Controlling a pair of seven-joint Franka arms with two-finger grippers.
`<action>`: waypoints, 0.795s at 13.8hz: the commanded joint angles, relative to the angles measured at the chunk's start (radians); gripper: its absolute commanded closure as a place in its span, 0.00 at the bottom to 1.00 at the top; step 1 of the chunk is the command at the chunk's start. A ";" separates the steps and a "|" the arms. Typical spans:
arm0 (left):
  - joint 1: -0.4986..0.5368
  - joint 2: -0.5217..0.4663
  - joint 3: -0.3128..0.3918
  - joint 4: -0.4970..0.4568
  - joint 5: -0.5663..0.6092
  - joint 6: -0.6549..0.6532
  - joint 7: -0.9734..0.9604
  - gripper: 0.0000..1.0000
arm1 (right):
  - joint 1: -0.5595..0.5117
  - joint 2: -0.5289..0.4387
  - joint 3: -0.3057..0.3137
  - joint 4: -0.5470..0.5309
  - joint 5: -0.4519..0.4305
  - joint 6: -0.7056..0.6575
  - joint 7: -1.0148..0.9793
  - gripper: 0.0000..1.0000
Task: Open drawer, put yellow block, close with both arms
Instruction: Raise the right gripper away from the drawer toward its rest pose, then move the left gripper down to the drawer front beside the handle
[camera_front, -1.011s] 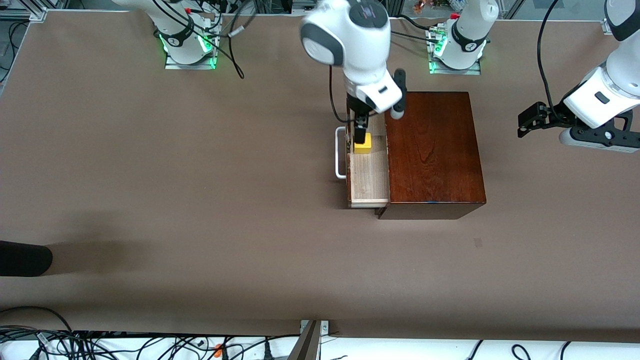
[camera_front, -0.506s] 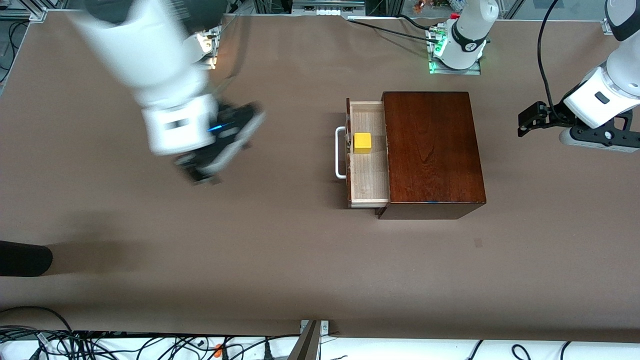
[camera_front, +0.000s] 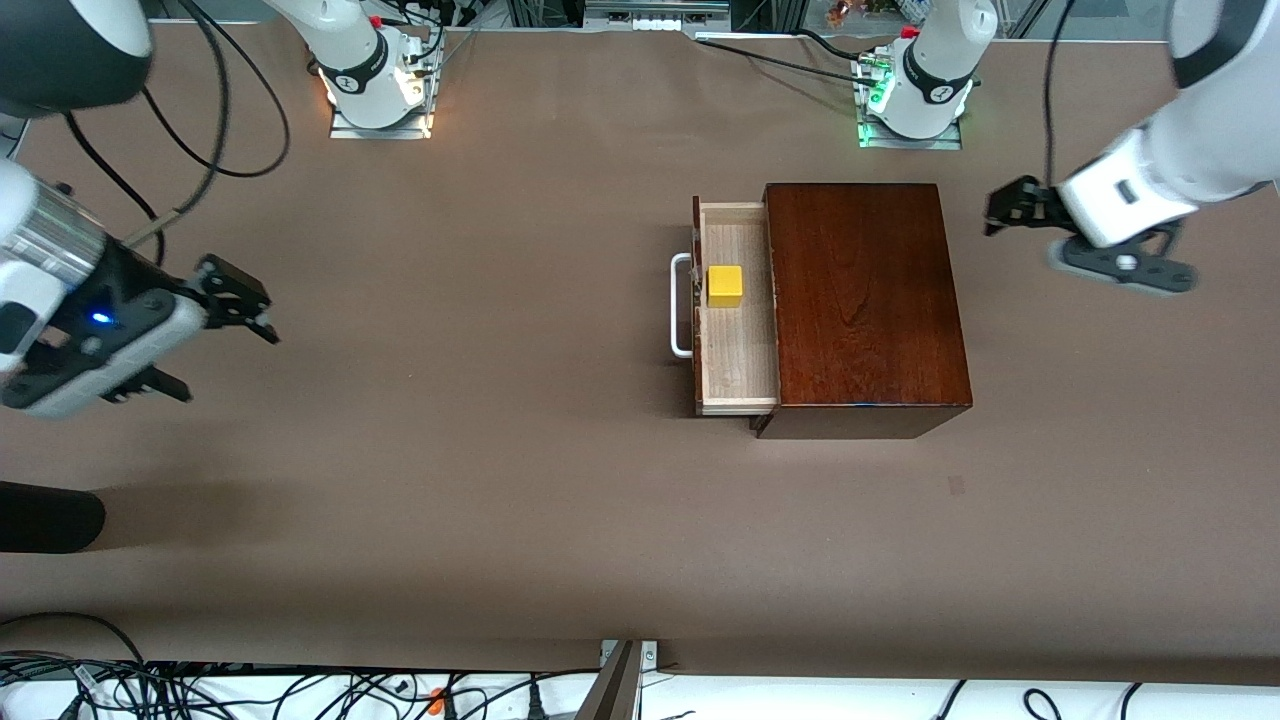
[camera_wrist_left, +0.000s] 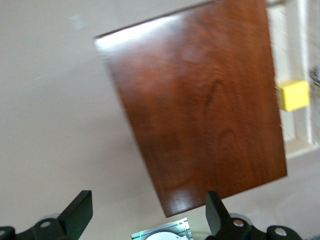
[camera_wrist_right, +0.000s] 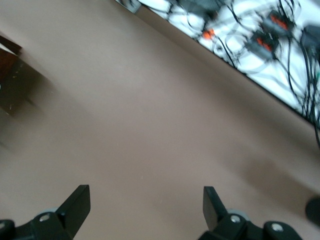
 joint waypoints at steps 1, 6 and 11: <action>-0.083 0.054 -0.053 0.032 -0.008 -0.014 0.149 0.00 | 0.008 -0.235 -0.016 -0.330 -0.007 0.035 0.177 0.00; -0.207 0.246 -0.154 0.202 -0.016 0.074 0.271 0.00 | 0.007 -0.400 -0.018 -0.624 -0.036 0.134 0.332 0.00; -0.310 0.387 -0.214 0.196 -0.011 0.402 0.529 0.00 | 0.007 -0.399 -0.019 -0.682 -0.067 0.148 0.423 0.00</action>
